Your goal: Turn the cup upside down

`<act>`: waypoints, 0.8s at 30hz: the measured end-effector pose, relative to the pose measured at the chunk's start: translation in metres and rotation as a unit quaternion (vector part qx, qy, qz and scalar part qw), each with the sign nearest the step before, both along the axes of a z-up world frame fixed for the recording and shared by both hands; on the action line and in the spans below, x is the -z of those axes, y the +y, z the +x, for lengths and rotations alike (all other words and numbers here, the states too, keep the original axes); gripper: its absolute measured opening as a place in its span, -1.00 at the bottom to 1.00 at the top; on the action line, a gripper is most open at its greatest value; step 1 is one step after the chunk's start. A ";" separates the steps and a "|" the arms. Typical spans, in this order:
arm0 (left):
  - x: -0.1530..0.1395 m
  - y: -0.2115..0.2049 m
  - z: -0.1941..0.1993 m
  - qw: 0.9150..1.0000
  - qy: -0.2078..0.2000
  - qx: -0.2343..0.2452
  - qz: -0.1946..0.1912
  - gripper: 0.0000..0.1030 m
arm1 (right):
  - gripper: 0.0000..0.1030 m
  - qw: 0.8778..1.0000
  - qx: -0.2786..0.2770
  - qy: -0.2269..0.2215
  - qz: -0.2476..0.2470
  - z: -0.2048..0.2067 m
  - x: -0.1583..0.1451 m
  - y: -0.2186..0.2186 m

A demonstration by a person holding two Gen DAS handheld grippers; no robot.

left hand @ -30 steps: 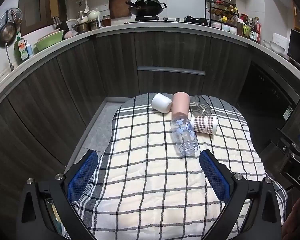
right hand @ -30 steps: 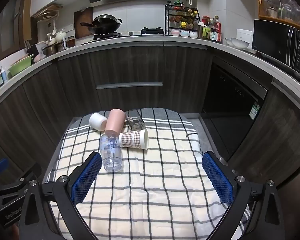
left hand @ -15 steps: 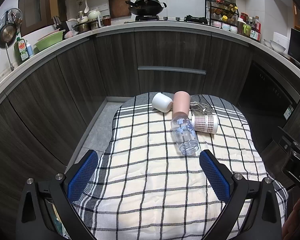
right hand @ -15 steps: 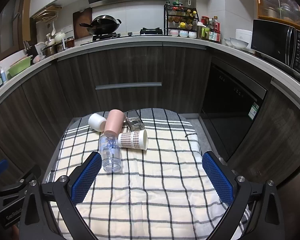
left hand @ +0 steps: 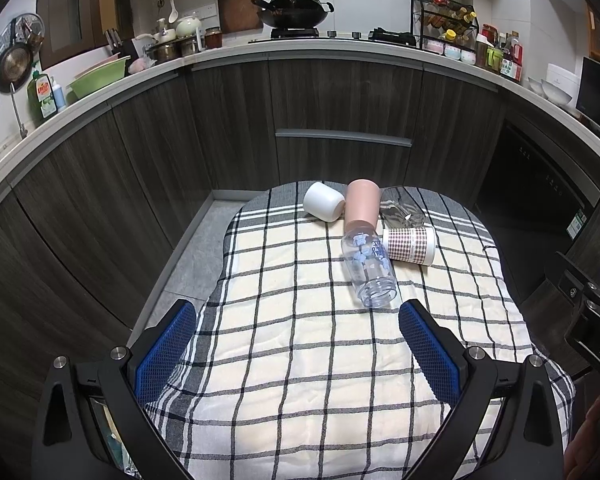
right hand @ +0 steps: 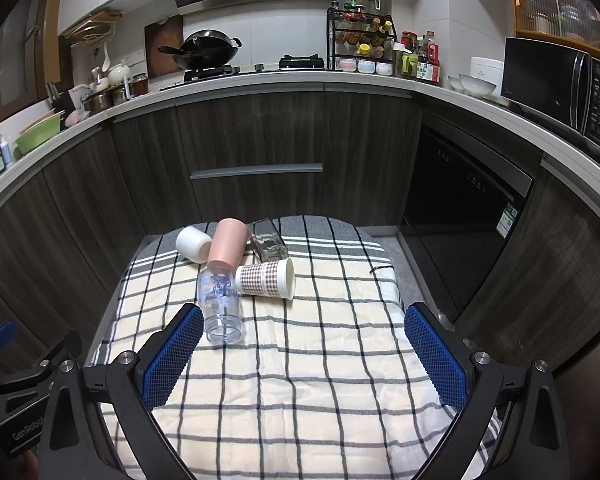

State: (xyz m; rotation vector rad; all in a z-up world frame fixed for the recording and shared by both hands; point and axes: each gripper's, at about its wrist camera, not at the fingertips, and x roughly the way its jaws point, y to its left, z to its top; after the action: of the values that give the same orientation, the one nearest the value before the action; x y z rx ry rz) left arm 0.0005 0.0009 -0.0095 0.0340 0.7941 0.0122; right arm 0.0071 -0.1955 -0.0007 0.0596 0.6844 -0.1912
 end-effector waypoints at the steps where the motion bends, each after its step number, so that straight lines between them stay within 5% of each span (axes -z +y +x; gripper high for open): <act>1: 0.001 0.000 0.000 1.000 0.001 0.000 0.000 1.00 | 0.96 1.000 0.000 0.000 0.000 0.000 0.000 0.000; 24: 0.000 0.001 0.001 1.000 0.002 0.000 -0.001 1.00 | 0.96 1.000 0.000 0.001 0.002 0.000 0.000 0.000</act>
State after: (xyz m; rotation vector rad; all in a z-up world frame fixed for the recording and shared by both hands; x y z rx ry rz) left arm 0.0015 0.0020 -0.0092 0.0329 0.7987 0.0110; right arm 0.0069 -0.1950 -0.0008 0.0631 0.6875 -0.1908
